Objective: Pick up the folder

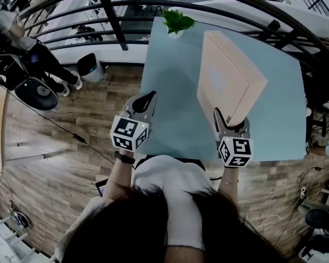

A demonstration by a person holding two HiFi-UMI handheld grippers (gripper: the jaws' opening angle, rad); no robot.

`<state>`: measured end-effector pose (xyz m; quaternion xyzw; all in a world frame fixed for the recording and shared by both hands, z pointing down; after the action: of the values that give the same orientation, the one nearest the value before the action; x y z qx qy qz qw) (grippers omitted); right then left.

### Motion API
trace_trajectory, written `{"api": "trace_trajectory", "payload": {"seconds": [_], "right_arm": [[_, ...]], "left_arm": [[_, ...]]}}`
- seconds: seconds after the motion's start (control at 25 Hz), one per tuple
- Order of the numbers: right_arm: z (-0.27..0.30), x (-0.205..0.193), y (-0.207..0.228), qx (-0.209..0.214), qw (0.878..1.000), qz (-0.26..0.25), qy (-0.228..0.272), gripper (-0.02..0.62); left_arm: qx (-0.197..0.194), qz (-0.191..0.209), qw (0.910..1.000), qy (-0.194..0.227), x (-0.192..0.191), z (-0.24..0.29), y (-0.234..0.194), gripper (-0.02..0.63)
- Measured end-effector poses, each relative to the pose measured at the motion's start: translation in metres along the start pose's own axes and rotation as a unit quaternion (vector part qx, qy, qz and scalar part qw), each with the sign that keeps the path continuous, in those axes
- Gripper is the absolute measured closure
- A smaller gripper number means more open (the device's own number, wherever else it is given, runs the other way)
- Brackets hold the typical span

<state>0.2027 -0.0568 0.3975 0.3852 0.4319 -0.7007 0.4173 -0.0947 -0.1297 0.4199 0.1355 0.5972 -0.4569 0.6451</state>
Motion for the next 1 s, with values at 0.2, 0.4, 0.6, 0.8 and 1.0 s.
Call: {"api": "trace_trajectory", "payload": {"seconds": [0.2,0.4,0.6,0.8,1.0], "right_arm": [[0.001,0.0,0.004,-0.003,1.0,0.002,0.0,0.324],[0.004,0.0,0.004,0.001,1.0,0.005,0.008,0.324],[0.007,0.002,0.004,0.005,1.0,-0.001,0.006,0.324],[0.007,0.003,0.006,0.005,1.0,0.003,0.006,0.324],[0.011,0.002,0.006,0.005,1.0,0.006,0.007,0.324]], "left_arm": [[0.001,-0.001,1.0,0.003,0.001,0.003,-0.001,0.549],[0.003,-0.001,1.0,0.006,0.002,0.004,-0.003,0.549],[0.003,-0.002,1.0,0.006,0.004,0.006,-0.003,0.549],[0.004,-0.002,1.0,0.007,0.006,0.005,-0.002,0.549],[0.003,-0.004,1.0,0.008,0.005,0.008,-0.005,0.549]]}}
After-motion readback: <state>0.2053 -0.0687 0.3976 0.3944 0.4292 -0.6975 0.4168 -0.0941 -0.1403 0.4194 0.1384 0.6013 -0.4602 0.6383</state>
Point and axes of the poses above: the fingertips, and each gripper's own axes: z forward along the fingers, y to its right, x out of its top, the point moved 7 cm from there along -z, backward along the fingers, and after that the axes turned 15 degrees about -z, right-handed, at the moved point
